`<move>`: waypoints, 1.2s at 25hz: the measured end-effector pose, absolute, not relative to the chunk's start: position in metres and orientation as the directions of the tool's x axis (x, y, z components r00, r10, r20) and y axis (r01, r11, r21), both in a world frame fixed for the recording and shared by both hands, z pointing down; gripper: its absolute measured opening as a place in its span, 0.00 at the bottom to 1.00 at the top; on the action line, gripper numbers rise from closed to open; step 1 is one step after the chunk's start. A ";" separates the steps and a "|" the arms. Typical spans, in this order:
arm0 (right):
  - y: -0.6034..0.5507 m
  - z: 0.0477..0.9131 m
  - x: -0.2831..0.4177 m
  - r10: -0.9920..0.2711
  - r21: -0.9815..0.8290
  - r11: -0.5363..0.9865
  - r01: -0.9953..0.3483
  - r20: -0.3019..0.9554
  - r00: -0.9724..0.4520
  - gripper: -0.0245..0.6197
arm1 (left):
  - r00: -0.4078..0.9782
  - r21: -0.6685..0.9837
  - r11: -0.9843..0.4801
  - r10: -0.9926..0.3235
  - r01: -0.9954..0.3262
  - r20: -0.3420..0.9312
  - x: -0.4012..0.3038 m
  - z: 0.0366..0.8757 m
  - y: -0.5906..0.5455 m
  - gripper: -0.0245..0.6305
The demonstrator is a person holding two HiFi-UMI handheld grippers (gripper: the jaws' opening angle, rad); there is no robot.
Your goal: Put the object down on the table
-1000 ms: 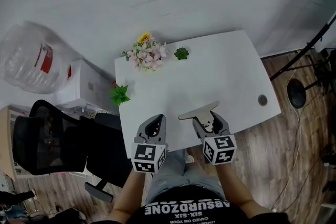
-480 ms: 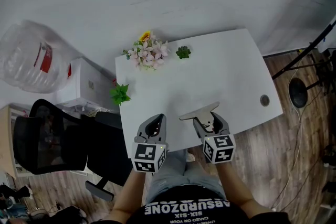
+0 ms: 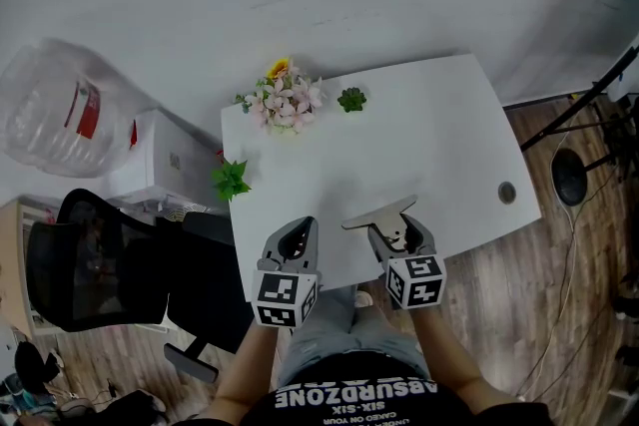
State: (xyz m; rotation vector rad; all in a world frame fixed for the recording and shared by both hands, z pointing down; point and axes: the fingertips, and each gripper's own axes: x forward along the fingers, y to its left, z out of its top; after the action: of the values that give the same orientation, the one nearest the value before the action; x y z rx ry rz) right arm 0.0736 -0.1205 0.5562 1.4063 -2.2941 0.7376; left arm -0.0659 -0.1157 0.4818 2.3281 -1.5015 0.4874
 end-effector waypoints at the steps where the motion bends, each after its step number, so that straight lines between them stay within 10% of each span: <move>1: -0.121 0.558 0.073 -0.710 -0.247 0.372 -0.895 0.544 -0.446 0.48 | 0.386 0.089 -0.390 -0.804 -0.916 0.451 -0.067 0.482 -0.116 0.03; 30: -0.131 0.599 0.070 -0.646 -0.264 0.361 -0.894 0.621 -0.444 0.48 | 0.375 0.099 -0.376 -0.794 -0.921 0.479 -0.073 0.492 -0.132 0.03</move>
State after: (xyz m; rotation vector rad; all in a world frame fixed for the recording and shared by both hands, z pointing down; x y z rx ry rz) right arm 0.0701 -0.1312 0.5990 1.3423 -2.2156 0.8159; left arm -0.0730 -0.1317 0.4923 2.2905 -1.4977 0.5066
